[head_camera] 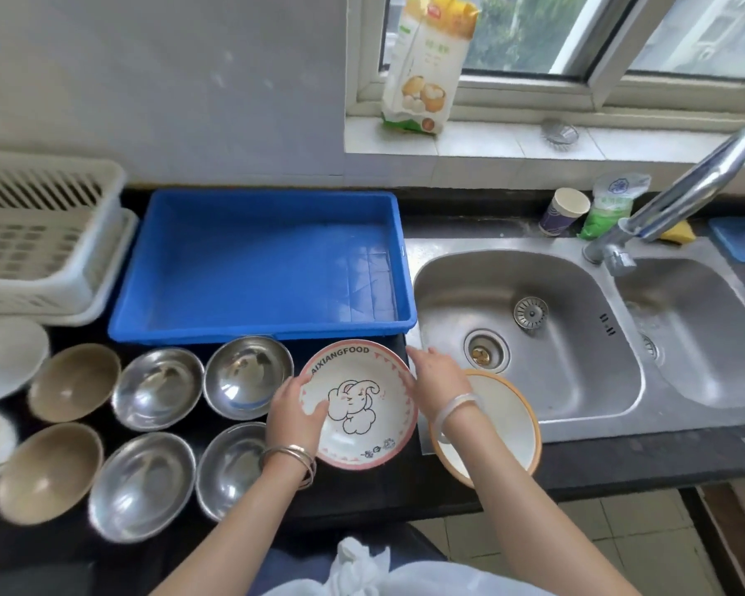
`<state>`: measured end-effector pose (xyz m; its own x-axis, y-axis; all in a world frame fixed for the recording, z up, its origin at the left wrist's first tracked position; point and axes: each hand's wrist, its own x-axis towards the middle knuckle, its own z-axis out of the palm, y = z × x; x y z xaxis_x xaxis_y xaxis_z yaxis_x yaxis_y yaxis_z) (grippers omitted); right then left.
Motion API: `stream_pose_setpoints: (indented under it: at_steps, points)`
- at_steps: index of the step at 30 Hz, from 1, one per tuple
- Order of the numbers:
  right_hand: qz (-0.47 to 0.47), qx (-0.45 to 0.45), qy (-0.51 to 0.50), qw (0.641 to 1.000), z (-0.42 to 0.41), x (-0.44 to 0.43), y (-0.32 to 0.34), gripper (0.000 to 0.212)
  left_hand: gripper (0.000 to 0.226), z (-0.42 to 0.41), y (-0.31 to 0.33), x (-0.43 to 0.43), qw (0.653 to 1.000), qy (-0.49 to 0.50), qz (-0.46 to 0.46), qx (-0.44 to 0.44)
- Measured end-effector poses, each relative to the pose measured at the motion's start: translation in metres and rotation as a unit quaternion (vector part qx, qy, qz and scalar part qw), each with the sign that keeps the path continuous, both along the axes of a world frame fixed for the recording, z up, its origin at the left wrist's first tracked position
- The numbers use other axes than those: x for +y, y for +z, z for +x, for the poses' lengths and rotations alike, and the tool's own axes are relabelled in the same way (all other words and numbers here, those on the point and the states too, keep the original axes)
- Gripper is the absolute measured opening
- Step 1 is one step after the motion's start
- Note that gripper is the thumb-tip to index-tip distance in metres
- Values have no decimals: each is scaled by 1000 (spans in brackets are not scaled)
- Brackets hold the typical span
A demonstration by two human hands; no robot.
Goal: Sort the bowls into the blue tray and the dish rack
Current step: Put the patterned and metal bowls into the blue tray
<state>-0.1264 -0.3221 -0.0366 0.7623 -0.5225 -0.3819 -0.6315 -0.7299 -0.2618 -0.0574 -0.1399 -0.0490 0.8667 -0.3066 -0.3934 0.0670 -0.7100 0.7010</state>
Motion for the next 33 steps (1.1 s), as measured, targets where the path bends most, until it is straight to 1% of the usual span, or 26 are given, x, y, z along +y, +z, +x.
stream_pose_setpoints:
  at_steps: [1, 4, 7, 11, 15, 17, 21, 22, 24, 26, 28, 33]
  points:
    - [3, 17, 9, 1000, 6, 1, -3, 30, 48, 0, 0, 2, 1000, 8, -2, 8]
    - [60, 66, 20, 996, 18, 0, -12, 33, 49, -2, -2, 3, 999, 21, -8, 33]
    - [84, 69, 21, 994, 24, -3, -15, 40, 44, -3, -3, 0, 998, 46, -11, 30]
    - [90, 58, 43, 993, 32, -10, -16, 32, 43, -4, -3, -4, 997, 69, -3, 32]
    - [118, 16, 38, 992, 33, -15, -6, 29, 39, -1, -2, 2, 995, 95, -3, 34]
    - [139, -10, 27, 990, 31, -17, 3, 30, 39, 4, 0, 7, 993, 114, -19, 36]
    - [184, -53, 0, 981, 38, -18, 23, 28, 45, 20, 13, 18, 985, 161, -50, 33]
    - [201, -63, -17, 977, 42, -18, 28, 27, 44, 25, 17, 21, 981, 179, -68, 37]
    - [226, -84, -44, 969, 51, -19, 38, 26, 34, 37, 26, 25, 970, 209, -118, 48]
    - [237, -107, -58, 964, 66, -18, 46, 28, 23, 54, 36, 28, 962, 222, -152, 53]
    - [249, -127, -73, 957, 84, -17, 52, 30, 18, 74, 45, 31, 952, 234, -188, 62]
    - [303, -152, -133, 931, 137, -5, 50, 34, 22, 120, 53, 37, 930, 255, -245, 97]
